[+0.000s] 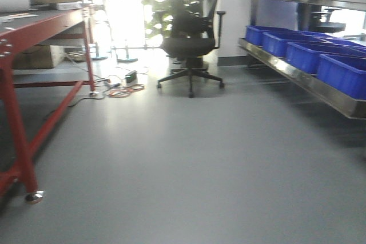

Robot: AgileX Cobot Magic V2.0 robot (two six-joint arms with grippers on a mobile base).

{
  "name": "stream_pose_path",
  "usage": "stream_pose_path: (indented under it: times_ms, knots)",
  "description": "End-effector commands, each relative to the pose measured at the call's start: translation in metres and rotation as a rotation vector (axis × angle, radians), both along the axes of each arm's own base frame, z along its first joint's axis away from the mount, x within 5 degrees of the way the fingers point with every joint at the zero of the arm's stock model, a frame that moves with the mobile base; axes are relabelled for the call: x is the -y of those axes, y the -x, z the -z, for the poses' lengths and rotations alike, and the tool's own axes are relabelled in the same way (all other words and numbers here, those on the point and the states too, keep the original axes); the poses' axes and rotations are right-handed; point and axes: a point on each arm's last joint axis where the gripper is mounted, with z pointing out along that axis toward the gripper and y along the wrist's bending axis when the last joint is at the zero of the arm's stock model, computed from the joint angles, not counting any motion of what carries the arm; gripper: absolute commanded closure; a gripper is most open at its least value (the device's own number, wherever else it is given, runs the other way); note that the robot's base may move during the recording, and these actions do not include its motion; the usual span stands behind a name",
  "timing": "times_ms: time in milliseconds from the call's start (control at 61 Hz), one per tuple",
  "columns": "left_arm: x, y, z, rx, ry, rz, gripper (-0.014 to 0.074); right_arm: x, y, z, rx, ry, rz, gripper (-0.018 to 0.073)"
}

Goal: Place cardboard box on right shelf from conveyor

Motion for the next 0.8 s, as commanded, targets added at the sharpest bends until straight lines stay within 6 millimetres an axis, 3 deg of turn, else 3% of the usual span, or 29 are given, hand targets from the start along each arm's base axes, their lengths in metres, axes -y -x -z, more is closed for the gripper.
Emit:
stream_pose_path:
  times_ms: [0, 787]
  knots:
    - [-0.0003, 0.0007, -0.0055, 0.092, 0.003, -0.001, 0.0712, -0.0001, -0.001, -0.0168, 0.121, 0.008, 0.003, 0.0324]
    - [0.0019, 0.0008, -0.0056, 0.094, 0.005, 0.038, 0.0713, -0.0002, -0.0014, -0.0169, 0.12, 0.008, 0.003, 0.0324]
